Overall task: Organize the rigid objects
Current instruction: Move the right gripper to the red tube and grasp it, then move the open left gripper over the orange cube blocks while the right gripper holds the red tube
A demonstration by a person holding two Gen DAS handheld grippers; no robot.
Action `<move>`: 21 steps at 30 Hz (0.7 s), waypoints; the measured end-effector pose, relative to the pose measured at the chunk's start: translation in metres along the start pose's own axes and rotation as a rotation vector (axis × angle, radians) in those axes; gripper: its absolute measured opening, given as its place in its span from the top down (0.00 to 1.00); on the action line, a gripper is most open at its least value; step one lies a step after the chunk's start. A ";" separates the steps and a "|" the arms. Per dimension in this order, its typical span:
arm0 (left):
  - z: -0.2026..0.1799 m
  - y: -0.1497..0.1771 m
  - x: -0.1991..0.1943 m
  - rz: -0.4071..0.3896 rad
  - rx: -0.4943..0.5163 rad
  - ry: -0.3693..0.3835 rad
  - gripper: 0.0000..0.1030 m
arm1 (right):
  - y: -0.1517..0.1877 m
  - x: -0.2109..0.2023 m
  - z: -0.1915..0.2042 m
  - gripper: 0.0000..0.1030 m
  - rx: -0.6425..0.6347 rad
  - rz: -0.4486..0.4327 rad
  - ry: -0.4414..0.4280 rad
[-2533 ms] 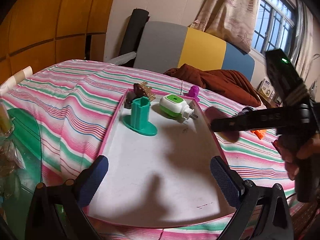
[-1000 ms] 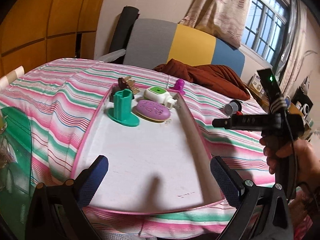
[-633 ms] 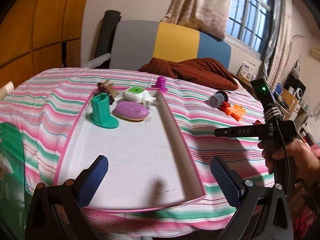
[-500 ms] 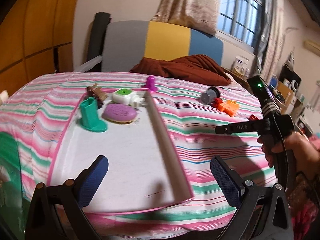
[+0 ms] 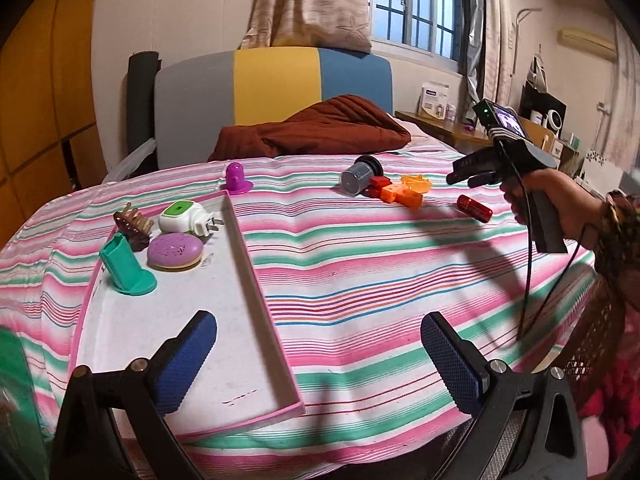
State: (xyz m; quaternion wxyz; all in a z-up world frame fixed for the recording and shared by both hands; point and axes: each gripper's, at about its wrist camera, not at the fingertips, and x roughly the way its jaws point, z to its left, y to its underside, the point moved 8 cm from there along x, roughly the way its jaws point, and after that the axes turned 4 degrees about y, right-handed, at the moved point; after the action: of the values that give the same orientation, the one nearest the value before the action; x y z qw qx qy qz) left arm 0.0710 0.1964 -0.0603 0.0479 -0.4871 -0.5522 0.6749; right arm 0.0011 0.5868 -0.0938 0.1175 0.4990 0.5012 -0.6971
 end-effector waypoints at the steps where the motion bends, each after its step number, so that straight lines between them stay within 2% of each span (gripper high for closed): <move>1: -0.001 0.000 0.001 0.003 0.003 0.001 0.00 | -0.002 0.004 -0.008 0.56 0.022 0.006 -0.002; 4: -0.002 0.000 0.005 0.012 0.006 0.002 0.00 | 0.001 0.017 -0.031 0.56 0.119 0.073 -0.007; 7: -0.004 -0.001 0.010 0.020 0.004 0.004 0.00 | 0.006 0.025 -0.039 0.56 0.165 0.126 -0.021; 18: -0.013 -0.002 0.018 0.036 0.018 0.018 0.00 | 0.022 0.044 -0.024 0.56 0.037 0.206 0.056; 19: -0.013 -0.003 0.018 0.036 0.018 0.018 0.00 | 0.022 0.045 -0.023 0.57 0.022 0.204 0.063; 21: -0.016 -0.006 0.019 0.035 0.019 0.021 0.00 | 0.023 0.043 -0.020 0.65 0.008 0.202 0.058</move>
State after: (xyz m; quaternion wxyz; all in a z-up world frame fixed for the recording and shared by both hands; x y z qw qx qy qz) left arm 0.0696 0.2212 -0.0659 0.0467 -0.5035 -0.5365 0.6757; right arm 0.0073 0.6065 -0.1420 0.1706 0.5672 0.4488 -0.6692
